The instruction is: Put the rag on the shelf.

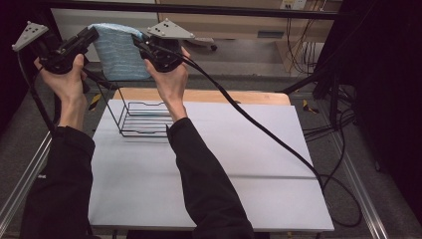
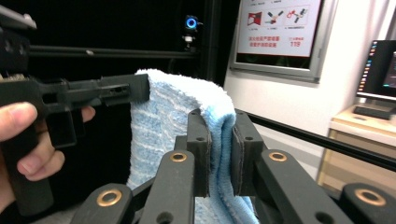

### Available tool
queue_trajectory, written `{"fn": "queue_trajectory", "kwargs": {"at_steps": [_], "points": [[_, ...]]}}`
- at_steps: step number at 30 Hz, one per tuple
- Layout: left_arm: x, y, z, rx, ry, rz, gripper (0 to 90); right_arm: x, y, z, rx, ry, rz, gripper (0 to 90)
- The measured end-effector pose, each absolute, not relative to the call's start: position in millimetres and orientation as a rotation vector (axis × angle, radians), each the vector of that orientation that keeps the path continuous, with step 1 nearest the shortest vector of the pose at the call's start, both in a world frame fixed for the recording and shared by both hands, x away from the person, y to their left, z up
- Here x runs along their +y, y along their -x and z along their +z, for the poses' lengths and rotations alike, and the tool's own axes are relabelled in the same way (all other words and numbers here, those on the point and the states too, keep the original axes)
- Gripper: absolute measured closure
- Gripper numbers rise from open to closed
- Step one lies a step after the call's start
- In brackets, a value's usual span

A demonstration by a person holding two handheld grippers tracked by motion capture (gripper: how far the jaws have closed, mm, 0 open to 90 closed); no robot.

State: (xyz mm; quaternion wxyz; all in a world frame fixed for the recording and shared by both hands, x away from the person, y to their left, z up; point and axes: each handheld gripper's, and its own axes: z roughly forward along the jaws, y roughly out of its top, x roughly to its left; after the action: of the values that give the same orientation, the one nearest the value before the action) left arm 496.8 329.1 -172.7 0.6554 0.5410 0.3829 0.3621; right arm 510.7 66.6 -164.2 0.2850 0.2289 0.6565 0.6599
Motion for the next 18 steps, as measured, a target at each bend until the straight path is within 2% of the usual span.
{"fn": "queue_trajectory", "kwargs": {"at_steps": [18], "points": [[324, -510, -199, 0.866, -1.321, 0.81, 82.2, 57, -525, -192, 1.799, -0.699, 1.734, 80.9]]}}
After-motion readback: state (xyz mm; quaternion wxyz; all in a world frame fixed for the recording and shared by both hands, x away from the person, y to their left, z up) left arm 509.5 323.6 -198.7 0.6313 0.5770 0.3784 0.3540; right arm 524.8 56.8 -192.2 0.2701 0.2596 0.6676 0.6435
